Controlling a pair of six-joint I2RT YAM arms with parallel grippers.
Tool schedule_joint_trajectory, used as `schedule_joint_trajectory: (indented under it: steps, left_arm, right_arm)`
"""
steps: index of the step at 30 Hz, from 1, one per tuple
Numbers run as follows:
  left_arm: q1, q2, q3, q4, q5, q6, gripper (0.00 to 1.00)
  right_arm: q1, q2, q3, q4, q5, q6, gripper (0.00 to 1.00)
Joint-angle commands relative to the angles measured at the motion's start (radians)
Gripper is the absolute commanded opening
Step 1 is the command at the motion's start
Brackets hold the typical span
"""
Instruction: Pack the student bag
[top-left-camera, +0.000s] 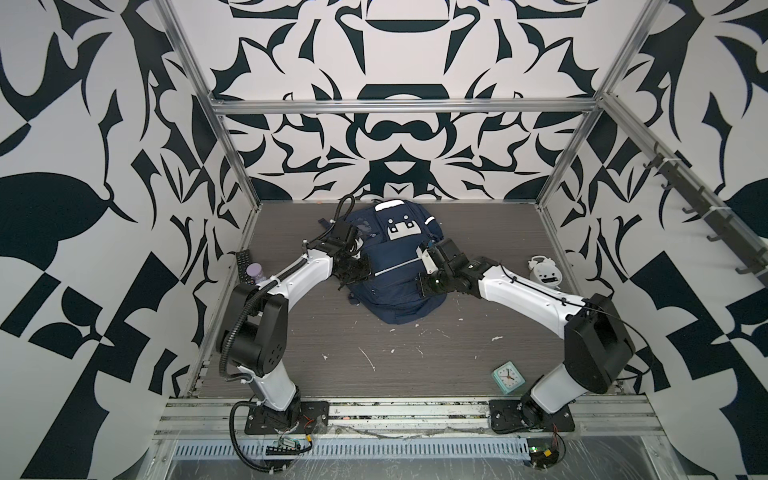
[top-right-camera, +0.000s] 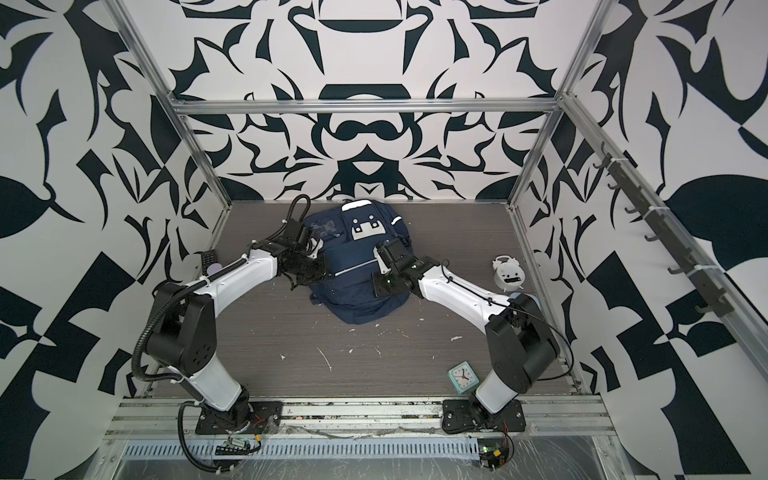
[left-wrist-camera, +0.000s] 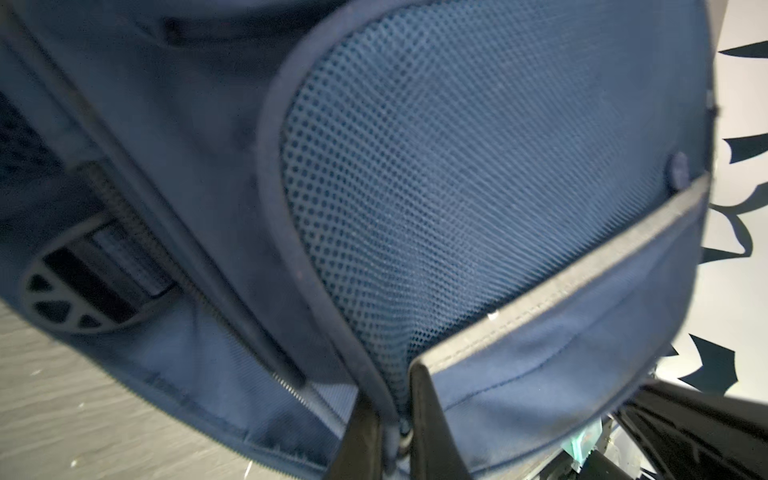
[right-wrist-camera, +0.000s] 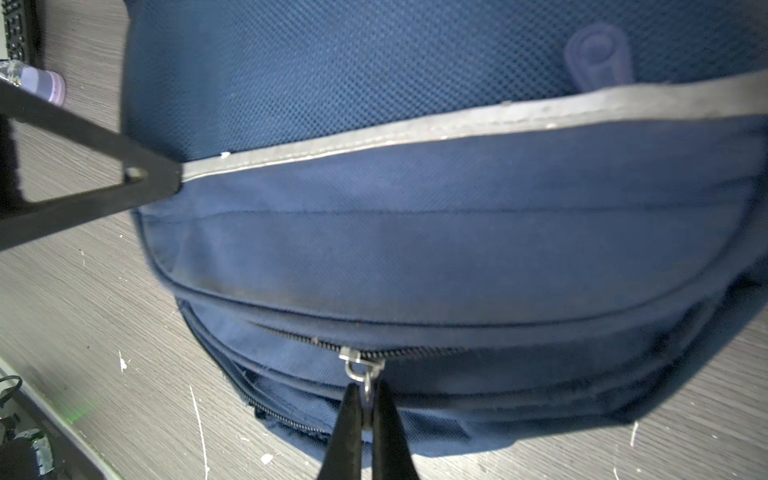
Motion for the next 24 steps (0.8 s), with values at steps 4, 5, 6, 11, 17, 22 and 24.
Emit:
schedule_joint_trajectory:
  steps: [4, 5, 6, 11, 17, 22, 24]
  left_arm:
    - [0.06, 0.109, 0.17, 0.027, -0.048, -0.027, 0.21]
    - [0.066, 0.123, 0.188, 0.02, -0.03, -0.03, 0.27]
    - [0.07, 0.127, 0.194, 0.02, -0.017, -0.034, 0.31]
    - [0.076, 0.075, 0.136, 0.021, -0.025, -0.034, 0.47]
    - [0.074, -0.059, 0.006, 0.012, -0.041, -0.037, 0.55]
    - [0.051, -0.156, -0.1, 0.022, -0.032, -0.073, 0.56]
    - [0.035, -0.181, -0.134, 0.03, -0.034, -0.09, 0.57]
  right_arm:
    - [0.105, 0.041, 0.079, -0.036, -0.016, 0.033, 0.0]
    - [0.121, 0.056, 0.096, -0.032, -0.012, 0.034, 0.0]
    - [0.136, 0.066, 0.105, -0.025, -0.011, 0.039, 0.0]
    - [0.164, 0.105, 0.135, 0.03, -0.044, 0.075, 0.0]
    - [0.178, 0.135, 0.167, 0.033, -0.068, 0.064, 0.0]
    - [0.189, 0.151, 0.184, 0.034, -0.076, 0.061, 0.0]
    - [0.192, 0.155, 0.187, 0.038, -0.077, 0.063, 0.0]
